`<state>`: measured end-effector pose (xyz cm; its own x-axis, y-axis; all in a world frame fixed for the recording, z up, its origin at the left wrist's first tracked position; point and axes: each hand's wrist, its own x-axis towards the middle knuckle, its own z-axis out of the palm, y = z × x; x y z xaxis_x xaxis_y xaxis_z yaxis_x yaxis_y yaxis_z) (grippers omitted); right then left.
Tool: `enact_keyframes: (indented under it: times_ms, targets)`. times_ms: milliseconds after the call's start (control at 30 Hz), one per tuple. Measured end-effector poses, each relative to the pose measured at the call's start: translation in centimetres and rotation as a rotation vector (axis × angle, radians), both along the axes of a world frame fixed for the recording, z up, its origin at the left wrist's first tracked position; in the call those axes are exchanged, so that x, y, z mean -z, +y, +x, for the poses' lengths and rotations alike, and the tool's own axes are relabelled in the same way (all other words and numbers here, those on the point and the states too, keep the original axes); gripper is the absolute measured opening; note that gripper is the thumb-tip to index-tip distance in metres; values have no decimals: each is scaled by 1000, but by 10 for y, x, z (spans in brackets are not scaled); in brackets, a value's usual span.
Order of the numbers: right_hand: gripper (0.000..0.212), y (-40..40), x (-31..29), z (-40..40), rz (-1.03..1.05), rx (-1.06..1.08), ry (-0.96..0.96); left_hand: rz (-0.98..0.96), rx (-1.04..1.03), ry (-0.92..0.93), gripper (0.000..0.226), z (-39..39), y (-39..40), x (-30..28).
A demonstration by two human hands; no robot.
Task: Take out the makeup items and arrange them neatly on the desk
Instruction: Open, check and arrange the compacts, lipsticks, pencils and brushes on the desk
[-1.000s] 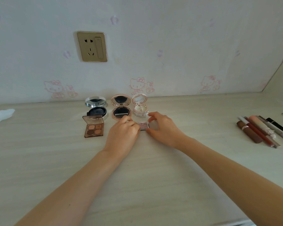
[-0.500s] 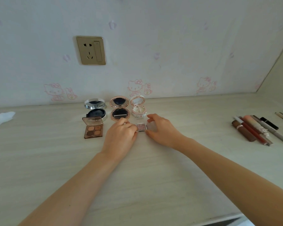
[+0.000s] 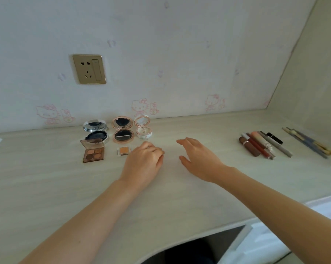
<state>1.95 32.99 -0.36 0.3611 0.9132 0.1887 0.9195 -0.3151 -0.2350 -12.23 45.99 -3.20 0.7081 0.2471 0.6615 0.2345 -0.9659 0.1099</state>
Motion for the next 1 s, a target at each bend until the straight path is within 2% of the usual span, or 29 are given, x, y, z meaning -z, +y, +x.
enact_keyframes:
  times_ms: [200, 533, 833, 1000]
  targets:
    - [53, -66, -1, 28, -21, 91, -1, -27, 88, 42, 12, 40, -46, 3]
    - [47, -157, 2, 94, -48, 307, 26, -197, 165, 129, 19, 127, -109, 13]
    - [50, -174, -10, 143, -28, 386, 37, -271, 174, 181, 26, 193, -131, 9]
    - [35, -167, -14, 167, -34, 411, 63, -289, 115, 207, 25, 217, -128, 3]
